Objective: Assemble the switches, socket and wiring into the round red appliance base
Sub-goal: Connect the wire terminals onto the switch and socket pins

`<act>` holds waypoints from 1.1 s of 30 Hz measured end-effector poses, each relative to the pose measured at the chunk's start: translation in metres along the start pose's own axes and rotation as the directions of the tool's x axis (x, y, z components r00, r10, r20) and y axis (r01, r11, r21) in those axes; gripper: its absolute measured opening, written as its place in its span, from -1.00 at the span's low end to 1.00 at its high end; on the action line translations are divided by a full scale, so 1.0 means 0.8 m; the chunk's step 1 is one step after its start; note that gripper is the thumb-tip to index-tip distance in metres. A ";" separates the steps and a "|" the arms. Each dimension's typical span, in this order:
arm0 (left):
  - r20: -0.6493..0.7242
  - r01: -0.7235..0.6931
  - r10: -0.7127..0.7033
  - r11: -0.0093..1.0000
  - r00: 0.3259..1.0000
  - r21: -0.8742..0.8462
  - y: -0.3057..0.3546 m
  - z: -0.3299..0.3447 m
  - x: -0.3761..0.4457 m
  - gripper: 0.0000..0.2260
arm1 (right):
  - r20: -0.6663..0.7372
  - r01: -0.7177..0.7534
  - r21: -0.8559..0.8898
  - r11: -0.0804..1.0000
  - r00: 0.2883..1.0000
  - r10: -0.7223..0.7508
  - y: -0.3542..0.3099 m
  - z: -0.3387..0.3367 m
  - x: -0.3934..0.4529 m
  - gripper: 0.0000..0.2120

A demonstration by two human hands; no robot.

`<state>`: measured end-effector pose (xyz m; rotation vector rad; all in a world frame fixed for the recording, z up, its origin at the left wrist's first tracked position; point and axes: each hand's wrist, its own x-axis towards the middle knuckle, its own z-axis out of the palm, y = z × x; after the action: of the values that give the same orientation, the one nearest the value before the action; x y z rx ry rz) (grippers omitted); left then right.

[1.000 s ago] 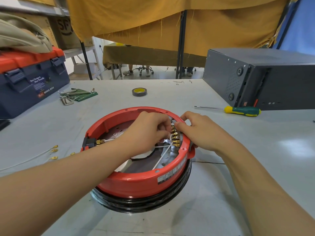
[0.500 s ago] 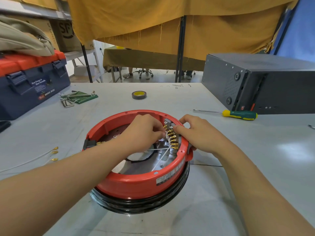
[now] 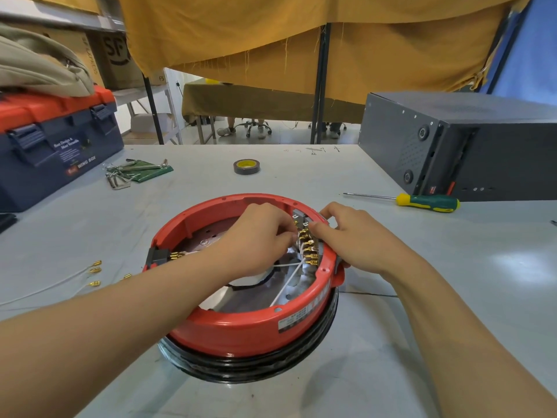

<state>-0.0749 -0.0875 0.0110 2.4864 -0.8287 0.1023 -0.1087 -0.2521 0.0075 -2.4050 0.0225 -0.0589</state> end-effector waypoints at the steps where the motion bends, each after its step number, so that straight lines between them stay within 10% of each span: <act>1: 0.003 0.003 -0.003 1.000 1.000 0.000 0.000 -0.001 0.000 -0.85 | 0.002 0.000 -0.003 1.000 1.000 0.000 0.000 0.000 0.000 -0.73; 13: -0.034 0.173 -0.175 0.983 0.984 -0.058 -0.011 -0.011 -0.003 -0.79 | -0.104 0.089 -0.088 0.992 0.990 -0.098 0.004 0.003 0.003 -0.68; 17: 0.020 0.199 -0.199 0.960 0.980 -0.195 -0.011 -0.010 -0.001 -0.80 | -0.030 0.119 0.150 0.982 0.993 -0.116 0.001 0.007 0.001 -0.70; 33: 0.270 0.515 -0.440 0.695 0.857 -0.502 0.001 -0.013 0.026 -0.86 | -0.042 0.085 0.241 0.967 0.996 -0.077 0.003 0.009 0.002 -0.71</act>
<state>-0.0577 -0.0945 0.0248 2.0581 -0.1694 -0.4368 -0.1067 -0.2488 0.0004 -2.1591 -0.0643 -0.1307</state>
